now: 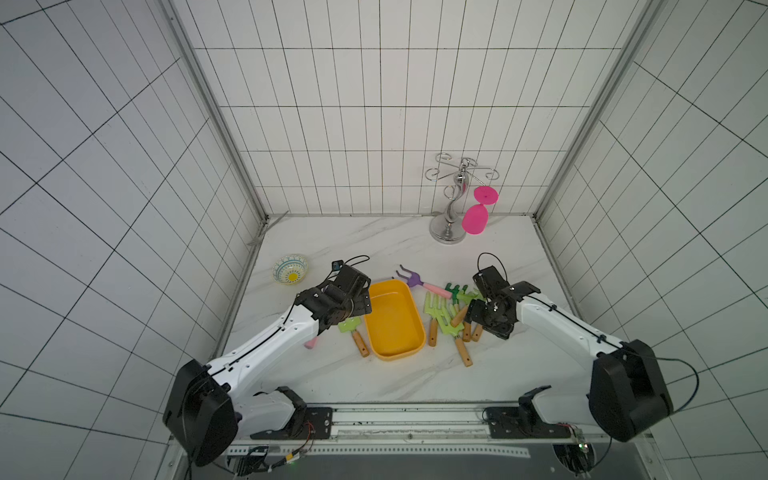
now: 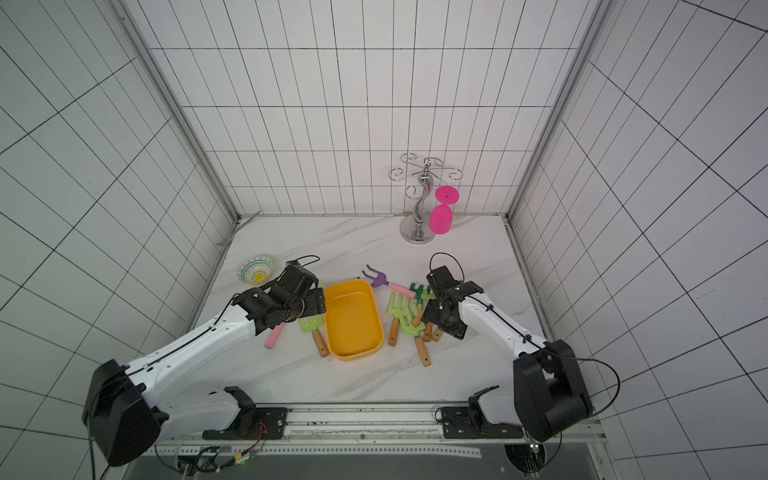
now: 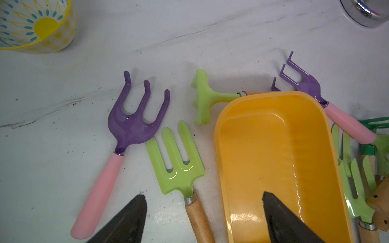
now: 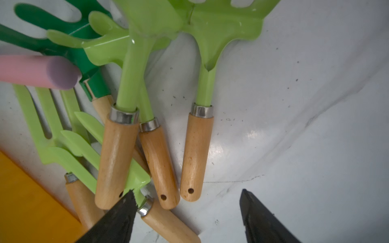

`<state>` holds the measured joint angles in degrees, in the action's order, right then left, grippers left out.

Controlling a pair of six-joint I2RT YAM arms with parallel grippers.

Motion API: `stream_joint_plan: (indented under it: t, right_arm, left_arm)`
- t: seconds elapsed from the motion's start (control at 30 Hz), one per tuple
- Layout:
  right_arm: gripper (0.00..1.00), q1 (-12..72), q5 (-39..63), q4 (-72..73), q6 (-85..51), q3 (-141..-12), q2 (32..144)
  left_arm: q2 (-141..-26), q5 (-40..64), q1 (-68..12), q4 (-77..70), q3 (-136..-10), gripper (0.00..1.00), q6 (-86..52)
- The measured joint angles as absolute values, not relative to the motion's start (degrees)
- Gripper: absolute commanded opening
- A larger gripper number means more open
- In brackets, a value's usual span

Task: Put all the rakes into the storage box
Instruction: Pick up the rake at the center of the board.

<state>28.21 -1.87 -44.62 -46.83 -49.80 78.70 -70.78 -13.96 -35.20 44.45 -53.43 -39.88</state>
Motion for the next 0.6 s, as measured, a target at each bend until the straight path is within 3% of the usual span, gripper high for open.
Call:
stream_joint_plan:
  t: [0.4,0.53,0.6]
  right_arm:
    - [0.79,29.39,-1.87,-40.1,-48.27,-55.05,85.21]
    - [0.73,29.39,-2.07,-39.53,-48.25,-57.98,91.0]
    - [0.64,29.39,-2.09,-38.98,-48.1,-59.05,93.69]
  left_arm:
    - [-70.48,-14.11,-35.2,44.86,-53.43,0.88,-38.57]
    - [-70.48,-14.13,-35.2,44.97,-53.43,0.88,-37.8]
    - [-70.57,-14.26,-35.2,45.25,-53.43,0.88,-37.28]
